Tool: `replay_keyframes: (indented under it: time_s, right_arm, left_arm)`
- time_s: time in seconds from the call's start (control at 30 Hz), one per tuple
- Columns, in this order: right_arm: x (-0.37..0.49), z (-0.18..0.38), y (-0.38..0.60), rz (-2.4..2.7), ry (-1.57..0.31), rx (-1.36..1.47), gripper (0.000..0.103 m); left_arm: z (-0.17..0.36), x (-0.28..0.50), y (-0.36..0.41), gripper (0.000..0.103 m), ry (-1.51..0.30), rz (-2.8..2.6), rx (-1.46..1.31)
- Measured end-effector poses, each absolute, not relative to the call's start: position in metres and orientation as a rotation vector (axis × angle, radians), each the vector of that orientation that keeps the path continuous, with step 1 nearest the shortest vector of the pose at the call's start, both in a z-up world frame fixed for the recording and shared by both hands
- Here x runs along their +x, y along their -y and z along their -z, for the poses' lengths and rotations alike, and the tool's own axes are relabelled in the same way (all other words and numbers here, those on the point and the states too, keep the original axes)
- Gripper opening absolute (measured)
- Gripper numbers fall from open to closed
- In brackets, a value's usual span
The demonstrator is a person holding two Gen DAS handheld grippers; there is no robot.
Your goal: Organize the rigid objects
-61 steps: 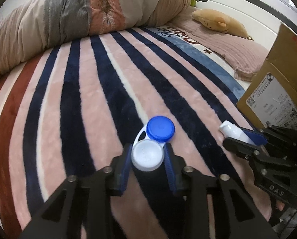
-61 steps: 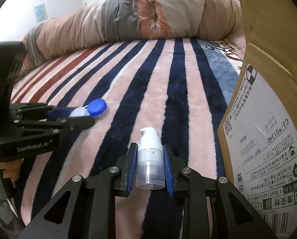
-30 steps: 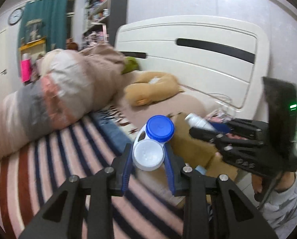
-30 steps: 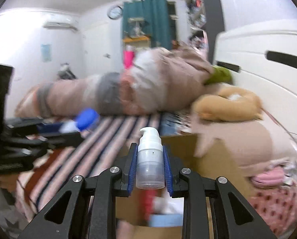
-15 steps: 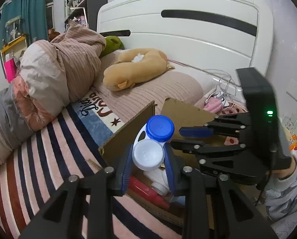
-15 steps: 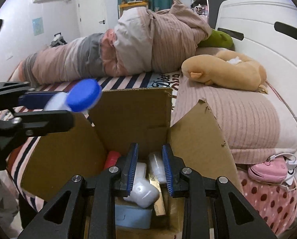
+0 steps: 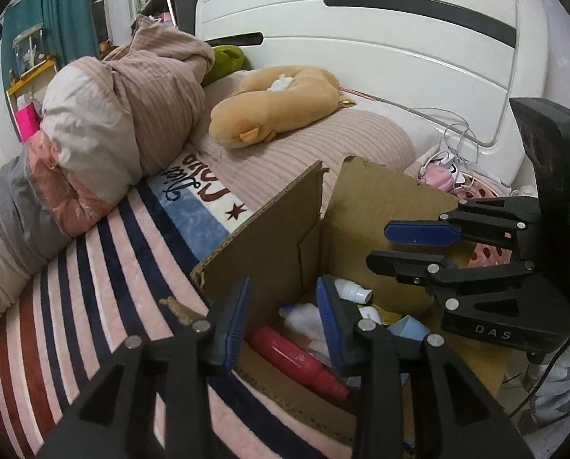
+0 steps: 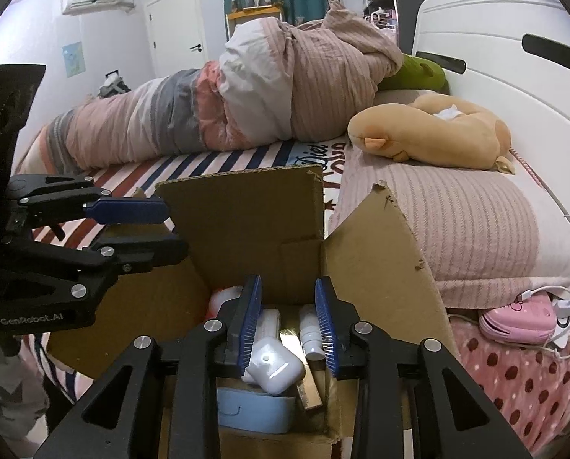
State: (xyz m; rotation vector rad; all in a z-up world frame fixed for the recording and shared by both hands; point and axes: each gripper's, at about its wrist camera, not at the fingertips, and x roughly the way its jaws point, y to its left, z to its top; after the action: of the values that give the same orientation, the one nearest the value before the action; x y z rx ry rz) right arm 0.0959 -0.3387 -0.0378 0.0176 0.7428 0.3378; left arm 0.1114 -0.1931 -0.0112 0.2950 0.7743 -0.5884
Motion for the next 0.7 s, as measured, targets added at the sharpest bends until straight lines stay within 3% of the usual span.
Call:
replay_keyframes:
  time_s: [0.1,0.23,0.3,0.43,0.57,0.7]
  right_arm:
    - [0.094,0.034,0.337,-0.341,-0.742,0.015,0.025]
    - [0.087,0.025,0.332,-0.364,-0.728,0.011,0.027]
    - [0.082,0.017,0.329,-0.39,-0.705,0.007,0.034]
    - [0.07,-0.001,0.32,-0.442,-0.65,-0.02,0.038]
    - [0.056,-0.021,0.312,-0.488,-0.569,-0.045,0.057]
    - [0.041,-0.038,0.309,-0.552,-0.464,-0.047,0.089]
  left_arm:
    - [0.006,0.107,0.185,0.036,-0.76,0.582,0.275]
    - [-0.01,0.094,0.17,0.054,-0.716,0.555,0.235]
    - [-0.022,0.082,0.159,0.064,-0.675,0.528,0.215]
    - [-0.043,0.058,0.137,0.083,-0.594,0.461,0.176]
    - [-0.062,0.032,0.113,0.096,-0.516,0.36,0.133]
    - [-0.072,0.012,0.09,0.102,-0.475,0.227,0.064]
